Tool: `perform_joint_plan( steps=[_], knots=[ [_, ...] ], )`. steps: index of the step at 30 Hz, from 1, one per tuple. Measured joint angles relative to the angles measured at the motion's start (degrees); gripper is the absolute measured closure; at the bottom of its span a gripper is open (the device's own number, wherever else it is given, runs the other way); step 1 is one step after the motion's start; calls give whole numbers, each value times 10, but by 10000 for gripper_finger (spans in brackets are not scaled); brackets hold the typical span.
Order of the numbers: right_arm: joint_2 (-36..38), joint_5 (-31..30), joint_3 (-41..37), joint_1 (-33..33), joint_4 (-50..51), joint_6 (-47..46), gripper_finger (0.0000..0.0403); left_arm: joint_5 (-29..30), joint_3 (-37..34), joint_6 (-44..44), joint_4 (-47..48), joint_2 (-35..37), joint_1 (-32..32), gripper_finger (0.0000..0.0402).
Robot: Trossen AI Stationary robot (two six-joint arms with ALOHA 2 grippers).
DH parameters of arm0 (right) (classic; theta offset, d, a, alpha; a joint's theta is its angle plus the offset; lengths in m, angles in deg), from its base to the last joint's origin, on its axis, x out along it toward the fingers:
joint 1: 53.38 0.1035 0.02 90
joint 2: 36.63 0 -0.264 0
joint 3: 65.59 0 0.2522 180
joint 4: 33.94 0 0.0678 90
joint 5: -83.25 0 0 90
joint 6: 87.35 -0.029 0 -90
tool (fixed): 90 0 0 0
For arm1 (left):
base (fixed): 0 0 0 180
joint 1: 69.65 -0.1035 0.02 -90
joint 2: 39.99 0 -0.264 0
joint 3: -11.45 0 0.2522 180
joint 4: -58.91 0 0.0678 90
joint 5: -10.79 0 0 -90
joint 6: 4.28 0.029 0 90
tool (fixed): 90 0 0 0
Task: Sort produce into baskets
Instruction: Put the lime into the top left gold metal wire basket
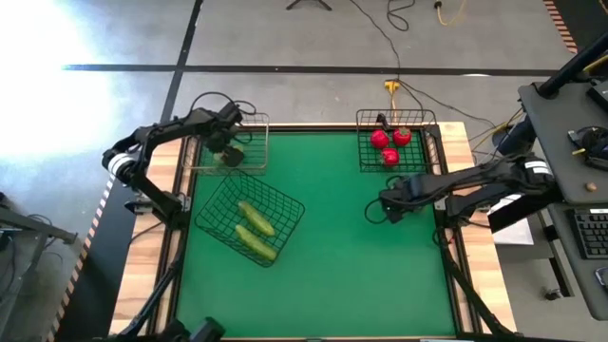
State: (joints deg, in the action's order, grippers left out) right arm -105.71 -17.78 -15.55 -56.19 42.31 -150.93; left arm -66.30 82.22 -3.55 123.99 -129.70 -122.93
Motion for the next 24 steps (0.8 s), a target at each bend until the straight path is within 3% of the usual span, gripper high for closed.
perform_joint_plan(
  steps=[8,14,19,24],
  knots=[
    [-64,39,-8,0,-15,9,48,-3,2,-20,2,108,8,163],
    [-74,32,-7,1,-38,21,99,-79,2,-33,-22,232,57,162],
    [-61,-13,4,0,-67,25,149,-97,0,-45,-73,323,154,162],
    [-57,-14,6,0,-92,44,197,-100,-7,-48,-123,379,305,162]
  ],
)
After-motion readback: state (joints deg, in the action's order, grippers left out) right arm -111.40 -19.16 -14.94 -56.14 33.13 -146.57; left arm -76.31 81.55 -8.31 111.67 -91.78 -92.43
